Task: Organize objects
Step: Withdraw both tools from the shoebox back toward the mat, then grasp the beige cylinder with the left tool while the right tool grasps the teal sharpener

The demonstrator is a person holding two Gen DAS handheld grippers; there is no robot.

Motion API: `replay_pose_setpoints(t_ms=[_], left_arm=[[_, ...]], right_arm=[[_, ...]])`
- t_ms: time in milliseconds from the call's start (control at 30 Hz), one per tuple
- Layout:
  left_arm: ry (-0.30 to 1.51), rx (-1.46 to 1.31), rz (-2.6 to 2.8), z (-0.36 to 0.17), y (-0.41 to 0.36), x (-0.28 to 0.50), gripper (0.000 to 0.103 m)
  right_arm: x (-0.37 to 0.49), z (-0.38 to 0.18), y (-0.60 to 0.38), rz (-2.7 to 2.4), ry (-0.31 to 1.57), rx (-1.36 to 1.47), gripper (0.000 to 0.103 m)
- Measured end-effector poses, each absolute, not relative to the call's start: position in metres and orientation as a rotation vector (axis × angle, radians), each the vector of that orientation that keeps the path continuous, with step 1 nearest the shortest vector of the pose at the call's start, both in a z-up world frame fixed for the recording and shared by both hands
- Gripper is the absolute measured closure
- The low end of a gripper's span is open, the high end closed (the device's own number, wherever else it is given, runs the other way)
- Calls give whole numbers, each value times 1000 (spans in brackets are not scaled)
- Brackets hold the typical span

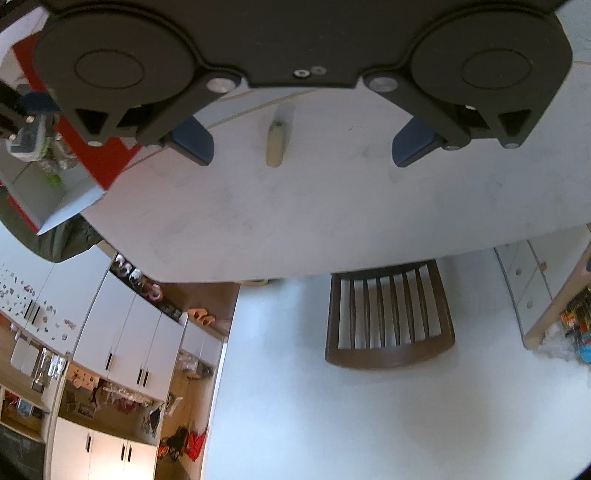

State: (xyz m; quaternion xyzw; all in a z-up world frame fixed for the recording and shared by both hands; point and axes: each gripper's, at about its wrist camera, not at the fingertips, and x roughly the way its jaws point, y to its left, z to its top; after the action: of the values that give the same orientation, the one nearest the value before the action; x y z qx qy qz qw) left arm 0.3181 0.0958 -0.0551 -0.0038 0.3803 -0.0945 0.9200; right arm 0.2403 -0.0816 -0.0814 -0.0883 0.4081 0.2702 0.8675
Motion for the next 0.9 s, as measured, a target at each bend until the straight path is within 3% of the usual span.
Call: replay_pose_setpoints(t_ms=[433, 667, 700, 900], left_arm=[[863, 27, -235, -106, 81, 364, 1], [880, 44, -268, -126, 71, 380, 2], [884, 43, -271, -129, 69, 382, 3], [903, 54, -286, -144, 64, 390, 16]], right_arm=[[275, -139, -40, 638, 887, -289, 17], [286, -160, -28, 662, 898, -331, 31], [287, -162, -28, 665, 901, -334, 36], [289, -171, -25, 682, 905, -350, 43]])
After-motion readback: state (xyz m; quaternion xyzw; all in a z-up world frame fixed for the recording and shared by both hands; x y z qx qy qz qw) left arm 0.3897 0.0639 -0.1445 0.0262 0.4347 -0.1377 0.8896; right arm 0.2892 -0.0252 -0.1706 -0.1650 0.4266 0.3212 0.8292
